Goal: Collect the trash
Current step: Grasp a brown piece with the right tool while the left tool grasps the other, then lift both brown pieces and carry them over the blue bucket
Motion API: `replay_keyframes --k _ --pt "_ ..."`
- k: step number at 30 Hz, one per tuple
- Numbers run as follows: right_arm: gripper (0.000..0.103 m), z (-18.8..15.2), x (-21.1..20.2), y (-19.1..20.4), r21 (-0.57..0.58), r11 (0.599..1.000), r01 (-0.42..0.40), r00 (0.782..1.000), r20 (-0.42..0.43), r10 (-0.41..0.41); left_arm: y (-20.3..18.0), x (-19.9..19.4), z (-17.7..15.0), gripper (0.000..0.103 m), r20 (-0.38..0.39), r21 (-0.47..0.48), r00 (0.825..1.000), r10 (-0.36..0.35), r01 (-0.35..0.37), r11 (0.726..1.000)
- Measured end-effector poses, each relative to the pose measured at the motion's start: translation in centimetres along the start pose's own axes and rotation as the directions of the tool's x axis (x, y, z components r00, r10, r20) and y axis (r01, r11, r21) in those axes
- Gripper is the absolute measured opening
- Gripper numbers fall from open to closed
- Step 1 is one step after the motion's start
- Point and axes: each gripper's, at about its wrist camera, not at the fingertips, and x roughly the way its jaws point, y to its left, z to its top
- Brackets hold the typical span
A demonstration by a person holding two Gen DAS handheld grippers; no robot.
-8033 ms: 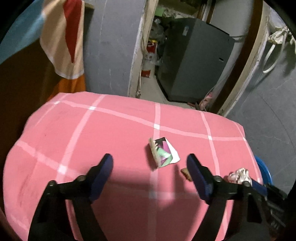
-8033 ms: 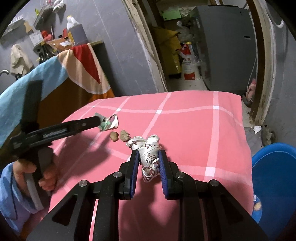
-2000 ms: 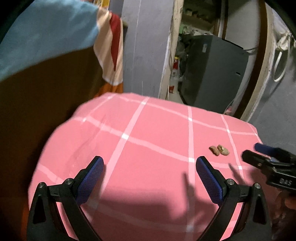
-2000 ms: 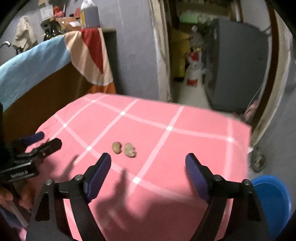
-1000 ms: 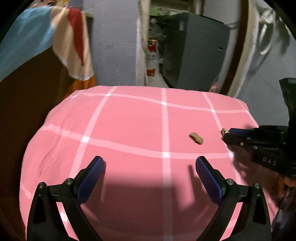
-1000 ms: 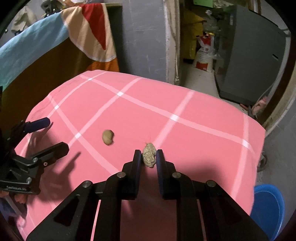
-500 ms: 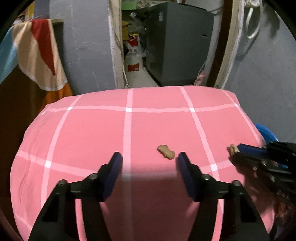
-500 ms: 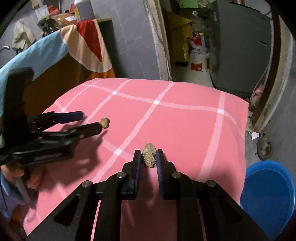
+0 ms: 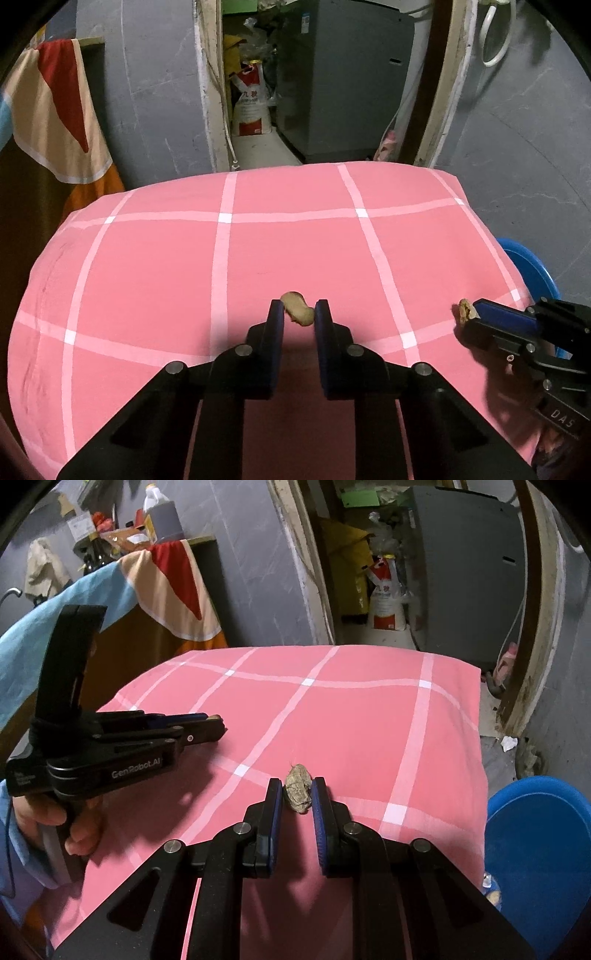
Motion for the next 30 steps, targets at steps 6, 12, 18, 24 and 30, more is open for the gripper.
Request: replay_keyframes --k 6,12,18,24,30 --pt "0.014 -1.0 -0.7 0.3 0.0 1.0 0.014 0.999 0.039 -0.014 -0.7 -1.3 -0.8 0.012 0.049 0.017 0.999 -0.013 0.013 1.0" --pt "0.014 -2.8 -2.4 0.7 -0.007 0.999 0.031 0.991 0.129 -0.03 -2.1 -4.6 -3.0 0.012 0.18 0.007 0.983 -0.044 0.043 0.999" --pt "0.014 -4.1 -6.1 1.4 -0.024 0.998 0.053 0.954 0.298 -0.044 -4.3 -7.6 -5.4 0.012 0.311 -0.02 0.945 -0.095 0.107 0.994" --pt "0.014 -5.7 -10.5 1.6 -0.014 0.996 0.089 0.879 0.472 -0.072 -6.7 -11.3 -6.7 0.012 0.474 -0.02 0.87 -0.137 0.166 0.986" --pt "0.014 -7.6 -15.4 1.3 0.023 0.987 0.16 0.759 0.636 -0.138 -10.0 -13.9 -7.7 0.012 0.582 0.029 0.798 -0.159 0.175 0.984"
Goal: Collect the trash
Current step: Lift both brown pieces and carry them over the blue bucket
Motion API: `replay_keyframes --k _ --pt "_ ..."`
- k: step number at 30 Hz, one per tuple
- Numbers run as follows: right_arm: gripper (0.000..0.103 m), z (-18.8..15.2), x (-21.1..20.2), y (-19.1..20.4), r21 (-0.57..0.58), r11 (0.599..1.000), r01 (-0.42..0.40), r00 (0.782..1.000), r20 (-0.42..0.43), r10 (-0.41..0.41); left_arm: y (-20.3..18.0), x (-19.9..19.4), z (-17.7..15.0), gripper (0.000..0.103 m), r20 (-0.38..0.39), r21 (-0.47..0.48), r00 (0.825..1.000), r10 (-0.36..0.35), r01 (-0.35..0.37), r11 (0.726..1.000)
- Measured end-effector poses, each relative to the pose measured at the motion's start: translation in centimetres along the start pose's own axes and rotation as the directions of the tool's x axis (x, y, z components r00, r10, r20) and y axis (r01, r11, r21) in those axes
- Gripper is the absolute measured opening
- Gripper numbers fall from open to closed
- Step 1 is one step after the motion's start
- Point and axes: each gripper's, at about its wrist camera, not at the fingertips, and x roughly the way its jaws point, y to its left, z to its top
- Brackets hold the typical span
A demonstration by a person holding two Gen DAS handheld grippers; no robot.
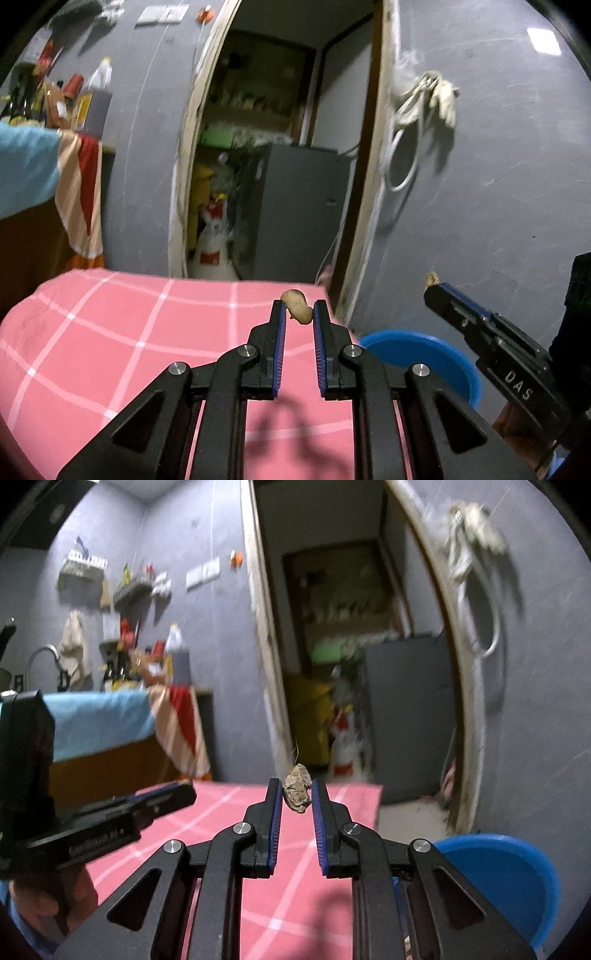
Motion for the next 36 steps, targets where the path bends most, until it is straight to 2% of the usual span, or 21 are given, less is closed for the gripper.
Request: replay_keyframes --k 6,11,20,26,36 --pt "0.014 0.7 -3.4 -1.3 -0.008 0.996 0.085 0.99 0.118 -0.083 -3.2 -0.6 0.5 0.012 0.065 0.024 0.997 -0.042 0.041 0.999" --pt "0.014 0.5 -4.9 -3.0 0.009 0.989 0.148 0.98 0.134 -0.148 -5.1 0.5 0.6 0.012 0.055 0.033 0.995 -0.082 0.08 0.996" --pt "0.014 -0.5 -5.8 -6.4 0.075 0.971 0.227 0.97 0.074 -0.232 -8.7 3.1 0.4 0.012 -0.003 0.062 0.99 -0.138 0.138 0.988" --pt "0.014 -1.4 -5.6 -8.3 0.12 0.958 0.261 0.965 0.01 -0.264 -10.2 5.5 -0.4 0.012 -0.082 0.072 0.985 -0.153 0.159 0.985" --pt "0.014 -2.9 -4.5 -10.5 0.172 0.94 0.293 0.955 -0.104 -0.279 -10.9 9.9 -2.1 0.012 -0.254 0.041 0.951 -0.177 0.193 0.98"
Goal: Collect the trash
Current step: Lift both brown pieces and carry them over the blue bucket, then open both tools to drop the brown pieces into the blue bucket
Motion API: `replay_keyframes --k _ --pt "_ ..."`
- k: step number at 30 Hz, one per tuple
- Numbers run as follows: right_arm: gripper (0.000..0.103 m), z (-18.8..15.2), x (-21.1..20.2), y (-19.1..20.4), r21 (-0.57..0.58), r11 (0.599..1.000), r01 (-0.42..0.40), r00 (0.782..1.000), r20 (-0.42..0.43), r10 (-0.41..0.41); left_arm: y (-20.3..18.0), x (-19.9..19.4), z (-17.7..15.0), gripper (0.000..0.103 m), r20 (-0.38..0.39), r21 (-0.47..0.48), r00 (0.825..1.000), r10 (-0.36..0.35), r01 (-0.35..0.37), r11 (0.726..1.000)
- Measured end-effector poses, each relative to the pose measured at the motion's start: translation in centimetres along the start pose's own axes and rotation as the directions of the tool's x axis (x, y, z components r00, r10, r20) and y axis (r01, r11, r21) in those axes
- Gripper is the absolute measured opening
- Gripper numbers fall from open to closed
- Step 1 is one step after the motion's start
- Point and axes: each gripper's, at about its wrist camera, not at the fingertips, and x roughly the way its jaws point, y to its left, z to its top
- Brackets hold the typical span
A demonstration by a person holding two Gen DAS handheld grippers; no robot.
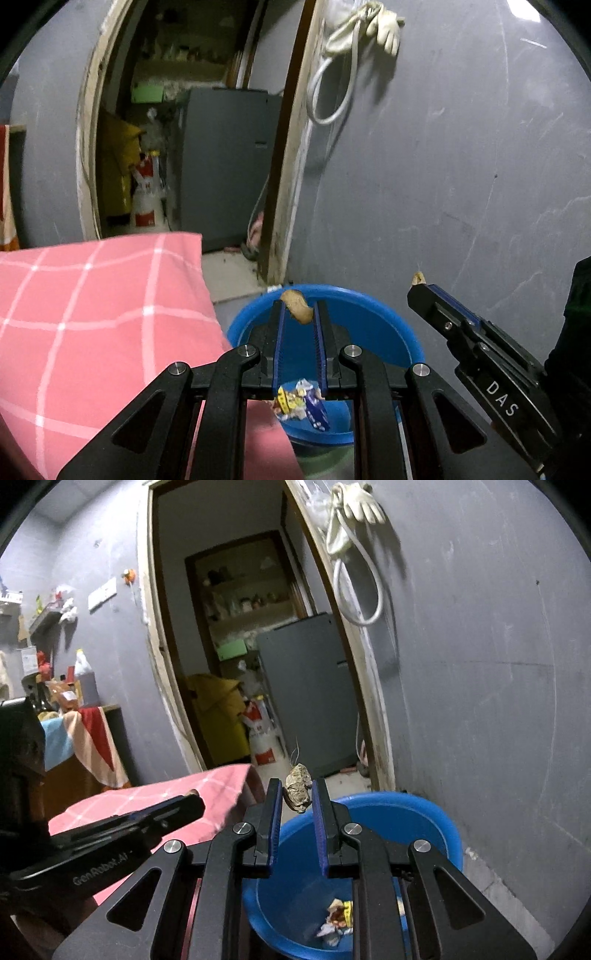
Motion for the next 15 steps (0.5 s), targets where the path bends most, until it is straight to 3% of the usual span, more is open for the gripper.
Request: replay_keyframes --k 15 --pt "0.015 -1.0 2.0 -2.1 0.074 0.996 0.047 0.991 -0.125 -0.038 0.5 4.3 -1.0 0.013 -0.157 -0.038 0.987 -0.013 0.007 0.999"
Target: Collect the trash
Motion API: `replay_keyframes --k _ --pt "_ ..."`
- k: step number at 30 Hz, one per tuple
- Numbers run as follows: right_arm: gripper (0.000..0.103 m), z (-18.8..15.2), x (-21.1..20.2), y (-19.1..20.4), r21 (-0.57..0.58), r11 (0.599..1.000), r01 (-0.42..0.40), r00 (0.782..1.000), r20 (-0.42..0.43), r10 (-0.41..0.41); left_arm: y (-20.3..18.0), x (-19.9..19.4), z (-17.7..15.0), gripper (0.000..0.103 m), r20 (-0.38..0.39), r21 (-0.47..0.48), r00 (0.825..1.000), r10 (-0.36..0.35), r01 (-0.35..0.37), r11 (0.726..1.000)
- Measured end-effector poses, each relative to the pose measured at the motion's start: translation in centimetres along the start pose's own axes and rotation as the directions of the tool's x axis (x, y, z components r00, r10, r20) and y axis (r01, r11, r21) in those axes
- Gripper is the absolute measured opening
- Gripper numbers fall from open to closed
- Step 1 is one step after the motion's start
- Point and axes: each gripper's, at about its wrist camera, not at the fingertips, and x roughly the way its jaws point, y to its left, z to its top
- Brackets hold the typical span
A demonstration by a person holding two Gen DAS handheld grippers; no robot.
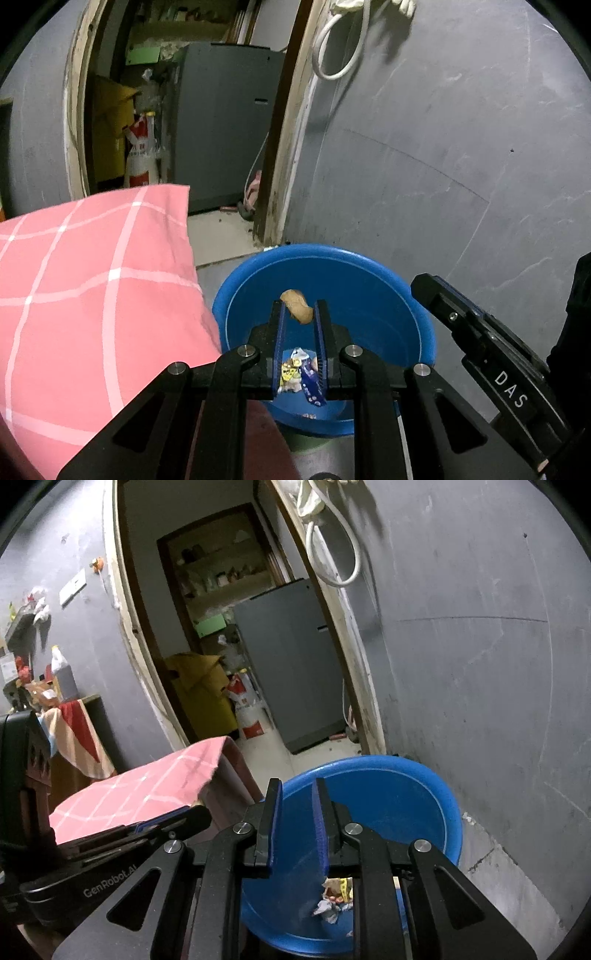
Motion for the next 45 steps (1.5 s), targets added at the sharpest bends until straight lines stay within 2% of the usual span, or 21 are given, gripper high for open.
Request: replay_keyframes --k 4,7,9,12,16,19,21,23,25,26,29,36,38,39,41,45 --pt "0.015 0.0 0.2 -0.3 0.014 1.0 0.008 1.0 -0.012 -0.008 0.7 0.4 -0.2 0.014 -0.031 -0.035 1.0 -0.004 0.003 0.999" --pt "0.016 0.0 0.2 -0.5 0.022 1.0 0.019 1.0 -0.014 -0.018 1.2 0.4 -0.1 0.023 -0.035 -0.068 0.999 -0.013 0.011 0.998" --pt "0.018 0.0 0.2 -0.7 0.028 0.999 0.023 1.0 -0.014 -0.023 1.0 0.1 0.0 0.025 -0.024 -0.074 1.0 -0.016 0.014 0.997" --pt "0.03 0.1 0.2 -0.8 0.034 0.999 0.028 1.0 -0.013 -0.028 0.7 -0.2 -0.1 0.032 -0.015 -0.062 1.0 -0.002 0.001 0.998" --pt "0.033 0.1 0.0 -0.7 0.028 0.999 0.038 0.999 -0.005 -0.038 0.8 -0.8 -0.3 0.044 0.014 -0.069 1.0 0.022 -0.021 0.997" --pt "0.047 0.0 -0.2 -0.9 0.035 0.998 0.05 0.999 0.009 -0.05 1.5 -1.7 -0.5 0.048 0.04 -0.093 0.998 0.039 -0.035 0.995" --pt "0.05 0.1 -0.3 -1.1 0.041 0.998 0.055 0.998 0.018 -0.056 1.9 -2.2 -0.5 0.049 0.055 -0.112 0.998 0.044 -0.038 0.993" --pt "0.052 0.1 -0.4 -1.2 0.047 0.997 0.059 0.998 0.023 -0.061 2.1 -2.6 -0.6 0.058 0.069 -0.123 0.995 0.066 -0.057 0.991" --pt "0.053 0.1 -0.5 -1.4 0.051 0.997 0.061 0.998 0.027 -0.063 2.1 -3.2 -0.6 0.068 0.092 -0.124 0.991 0.102 -0.09 0.988" --pt "0.058 0.1 -0.5 -1.4 0.052 0.997 0.063 0.997 0.03 -0.064 2.1 -3.5 -0.6 0.073 0.102 -0.123 0.988 0.112 -0.099 0.987" --pt "0.073 0.2 -0.9 -1.4 0.051 0.997 0.063 0.996 0.052 -0.066 2.1 -4.4 -0.7 0.077 0.134 -0.12 0.983 0.127 -0.111 0.987" --pt "0.087 0.6 -2.7 -1.1 0.05 0.997 0.056 0.99 0.13 -0.062 2.3 -6.3 -1.2 0.086 0.186 -0.132 0.971 0.154 -0.131 0.983" --pt "0.1 0.8 -3.4 -0.8 0.036 0.997 0.066 0.986 0.152 -0.071 2.6 -7.0 -1.3 0.086 0.207 -0.14 0.965 0.16 -0.132 0.981" --pt "0.103 0.9 -3.7 -0.7 0.031 0.997 0.07 0.984 0.16 -0.074 2.7 -7.6 -1.4 0.087 0.221 -0.146 0.962 0.159 -0.129 0.981" --pt "0.103 0.9 -4.5 -0.5 0.025 0.998 0.065 0.982 0.177 -0.068 2.9 -8.6 -1.5 0.095 0.244 -0.158 0.956 0.162 -0.126 0.979" --pt "0.103 1.1 -5.9 0.0 0.012 0.998 0.054 0.979 0.197 -0.056 3.1 -11.5 -2.0 0.097 0.315 -0.162 0.931 0.183 -0.138 0.977"
